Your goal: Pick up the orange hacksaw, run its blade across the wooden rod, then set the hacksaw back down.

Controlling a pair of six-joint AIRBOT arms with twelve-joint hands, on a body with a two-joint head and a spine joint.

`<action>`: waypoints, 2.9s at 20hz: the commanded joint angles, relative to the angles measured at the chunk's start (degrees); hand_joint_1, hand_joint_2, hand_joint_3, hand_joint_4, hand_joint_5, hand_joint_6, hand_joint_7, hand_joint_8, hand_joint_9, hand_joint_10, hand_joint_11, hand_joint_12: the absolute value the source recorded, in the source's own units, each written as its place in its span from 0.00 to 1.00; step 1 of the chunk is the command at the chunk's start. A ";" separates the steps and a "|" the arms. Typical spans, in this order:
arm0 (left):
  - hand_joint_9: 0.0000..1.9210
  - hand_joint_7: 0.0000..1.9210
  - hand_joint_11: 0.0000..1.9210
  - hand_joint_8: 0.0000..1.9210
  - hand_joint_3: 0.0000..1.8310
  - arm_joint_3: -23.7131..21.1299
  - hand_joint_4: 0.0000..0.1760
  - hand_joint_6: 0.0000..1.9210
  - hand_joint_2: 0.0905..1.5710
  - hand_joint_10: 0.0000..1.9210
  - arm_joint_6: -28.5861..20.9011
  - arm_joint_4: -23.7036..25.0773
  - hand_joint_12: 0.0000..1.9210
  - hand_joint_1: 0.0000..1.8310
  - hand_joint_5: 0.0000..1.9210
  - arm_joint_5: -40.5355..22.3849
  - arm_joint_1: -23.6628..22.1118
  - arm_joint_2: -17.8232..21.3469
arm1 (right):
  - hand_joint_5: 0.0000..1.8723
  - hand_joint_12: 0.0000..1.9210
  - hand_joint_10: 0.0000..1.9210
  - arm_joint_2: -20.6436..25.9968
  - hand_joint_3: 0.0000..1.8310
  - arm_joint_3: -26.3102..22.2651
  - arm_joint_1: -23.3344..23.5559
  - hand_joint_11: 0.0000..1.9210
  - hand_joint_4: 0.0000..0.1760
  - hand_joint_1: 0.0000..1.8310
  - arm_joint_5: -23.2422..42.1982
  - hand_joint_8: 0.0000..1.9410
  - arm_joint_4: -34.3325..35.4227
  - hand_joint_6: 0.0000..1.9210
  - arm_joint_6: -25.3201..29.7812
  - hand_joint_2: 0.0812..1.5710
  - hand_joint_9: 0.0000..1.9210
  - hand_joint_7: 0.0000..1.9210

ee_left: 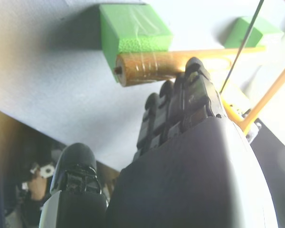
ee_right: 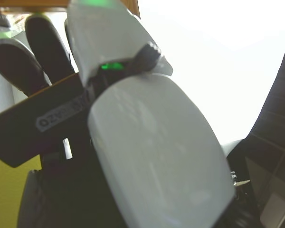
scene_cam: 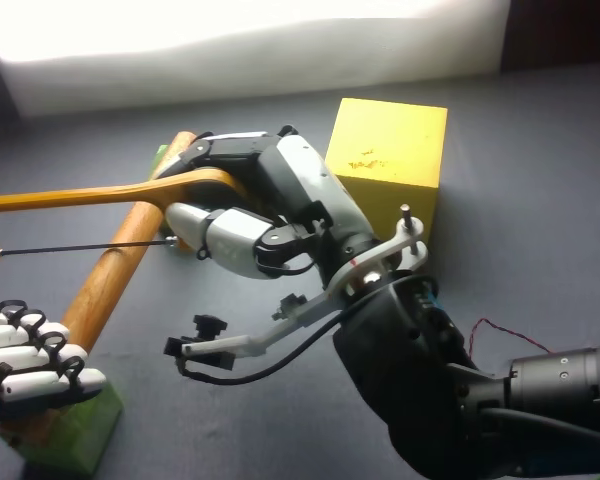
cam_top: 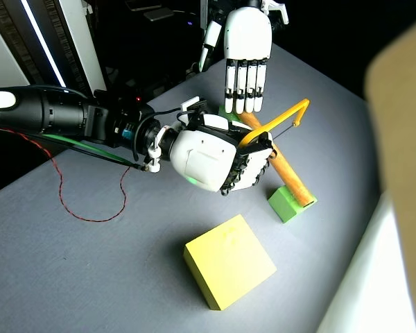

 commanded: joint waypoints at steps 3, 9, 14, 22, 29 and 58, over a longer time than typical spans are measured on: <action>0.00 0.00 0.00 0.00 0.00 -0.25 0.00 0.00 0.80 0.00 0.07 -0.57 0.00 0.05 0.00 -1.59 -0.25 -0.16 | 0.51 0.78 0.58 0.20 0.00 -0.12 0.75 0.39 0.00 0.68 3.71 0.64 -4.46 0.44 0.44 0.71 0.47 0.50; 0.00 0.00 0.00 0.00 0.00 -0.25 0.00 0.00 0.80 0.00 0.07 -0.57 0.00 0.04 0.00 -1.58 -0.25 -0.16 | 0.51 0.78 0.58 4.75 0.00 -2.37 -1.94 0.38 0.00 0.68 5.75 0.65 -6.84 0.44 0.93 0.71 0.47 0.49; 0.00 0.00 0.00 0.00 0.00 -0.25 0.00 0.00 0.80 0.00 0.07 -0.57 0.00 0.05 0.00 -1.57 -0.26 -0.17 | 0.51 0.78 0.58 11.39 0.00 -7.72 -5.56 0.38 0.00 0.68 7.72 0.65 -6.84 0.43 0.51 0.71 0.47 0.49; 0.00 0.00 0.00 0.00 0.00 -0.23 0.00 0.00 0.80 0.00 0.07 -0.57 0.00 0.05 0.00 -1.56 -0.30 -0.17 | 0.54 0.76 0.55 16.65 0.00 -11.88 -7.01 0.40 0.00 0.69 11.49 0.61 -6.97 0.39 3.31 0.69 0.47 0.52; 0.00 0.00 0.00 0.00 0.00 -0.27 0.00 0.00 0.81 0.00 0.08 -0.57 0.00 0.03 0.01 -1.56 -0.32 -0.16 | 0.51 0.78 0.58 25.23 0.00 -18.61 -7.25 0.39 0.00 0.68 18.13 0.64 -4.34 0.44 4.15 0.71 0.46 0.50; 0.01 0.01 0.00 0.00 0.00 -0.35 0.00 0.00 0.80 0.00 0.08 -0.57 0.00 0.04 0.01 -1.43 -0.66 -0.49 | 0.39 0.77 0.36 17.08 0.00 -16.29 -25.35 0.28 0.00 0.57 26.13 0.20 -2.26 0.12 21.39 0.73 0.37 0.39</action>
